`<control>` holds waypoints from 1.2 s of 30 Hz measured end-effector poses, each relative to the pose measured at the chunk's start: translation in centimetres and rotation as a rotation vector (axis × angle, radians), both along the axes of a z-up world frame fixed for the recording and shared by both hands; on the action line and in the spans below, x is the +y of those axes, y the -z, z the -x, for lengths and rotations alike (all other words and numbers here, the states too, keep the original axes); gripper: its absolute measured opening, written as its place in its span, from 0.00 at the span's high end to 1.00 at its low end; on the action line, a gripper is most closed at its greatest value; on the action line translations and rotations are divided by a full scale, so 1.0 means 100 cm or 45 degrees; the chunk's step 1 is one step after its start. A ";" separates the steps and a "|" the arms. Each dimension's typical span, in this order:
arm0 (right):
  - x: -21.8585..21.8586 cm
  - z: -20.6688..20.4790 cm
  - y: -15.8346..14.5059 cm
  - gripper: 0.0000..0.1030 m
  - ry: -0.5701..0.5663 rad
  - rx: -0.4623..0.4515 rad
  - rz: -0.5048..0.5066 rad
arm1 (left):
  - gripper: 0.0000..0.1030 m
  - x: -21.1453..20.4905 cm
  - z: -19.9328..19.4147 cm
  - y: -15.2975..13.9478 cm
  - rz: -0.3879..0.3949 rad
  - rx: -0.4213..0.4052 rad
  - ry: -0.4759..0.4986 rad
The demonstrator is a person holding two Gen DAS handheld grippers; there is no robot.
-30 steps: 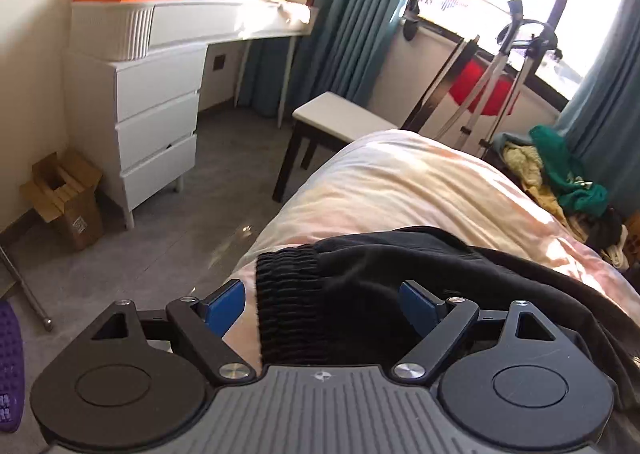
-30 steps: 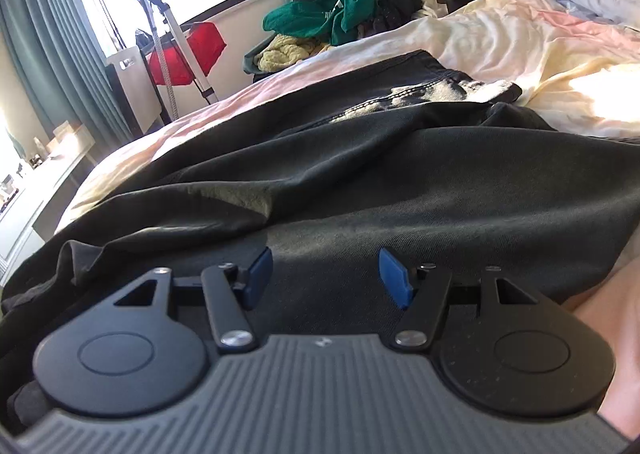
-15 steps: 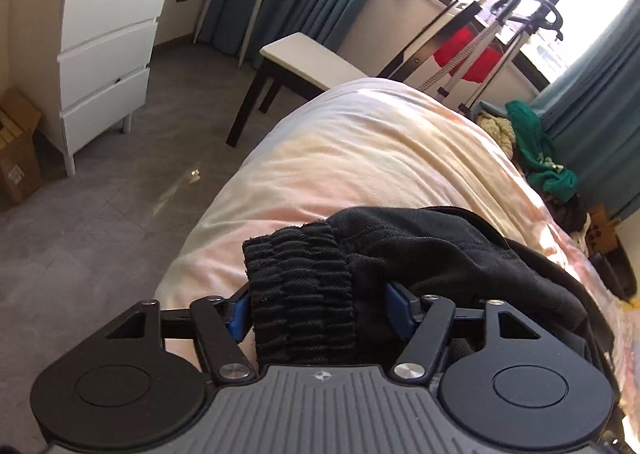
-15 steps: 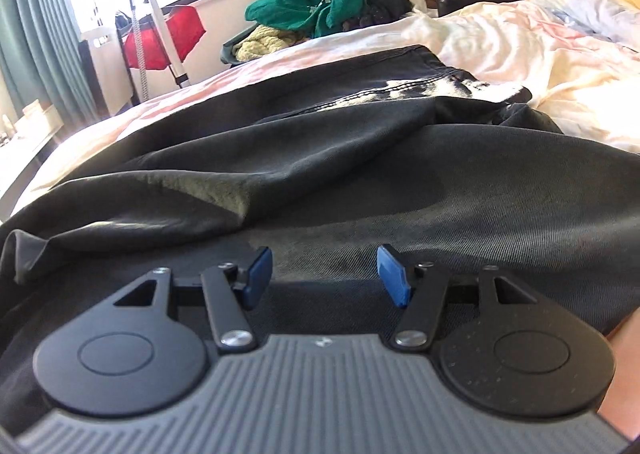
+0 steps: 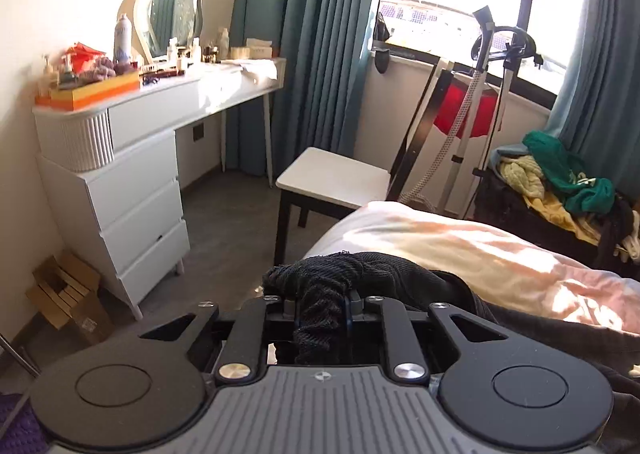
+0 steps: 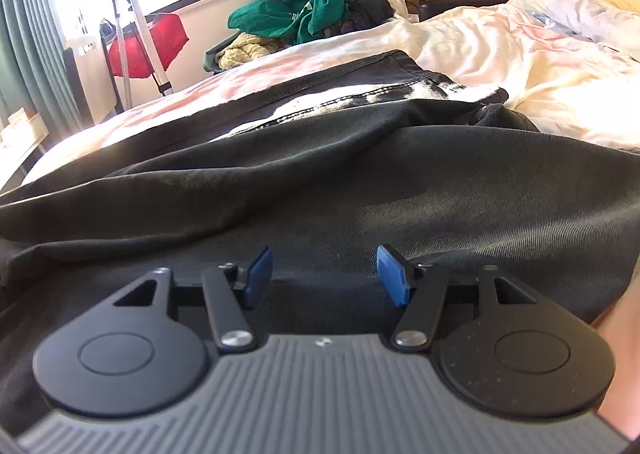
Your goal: Fold clothes
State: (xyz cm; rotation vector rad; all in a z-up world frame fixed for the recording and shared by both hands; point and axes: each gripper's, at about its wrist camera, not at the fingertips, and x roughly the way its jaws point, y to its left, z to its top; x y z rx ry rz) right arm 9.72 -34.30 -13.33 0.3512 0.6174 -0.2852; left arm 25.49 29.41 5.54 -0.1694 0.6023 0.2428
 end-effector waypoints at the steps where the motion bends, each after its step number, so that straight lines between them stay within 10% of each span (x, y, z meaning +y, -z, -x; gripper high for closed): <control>1: -0.002 0.001 0.000 0.42 0.003 -0.003 -0.009 | 0.82 -0.003 -0.010 0.004 -0.019 0.017 -0.025; 9: -0.006 -0.003 0.002 0.41 0.014 -0.004 -0.022 | 0.65 0.011 -0.052 0.100 0.000 0.213 -0.148; 16: -0.011 -0.008 0.001 0.41 0.012 -0.015 -0.067 | 0.23 0.034 0.010 0.073 0.238 0.127 -0.146; 25: -0.041 0.019 -0.022 0.41 0.106 -0.045 -0.161 | 0.12 0.021 0.158 0.036 0.653 0.131 -0.281; 36: -0.157 0.104 -0.052 0.39 0.466 -0.272 -0.517 | 0.17 0.008 0.262 0.135 1.106 0.398 -0.559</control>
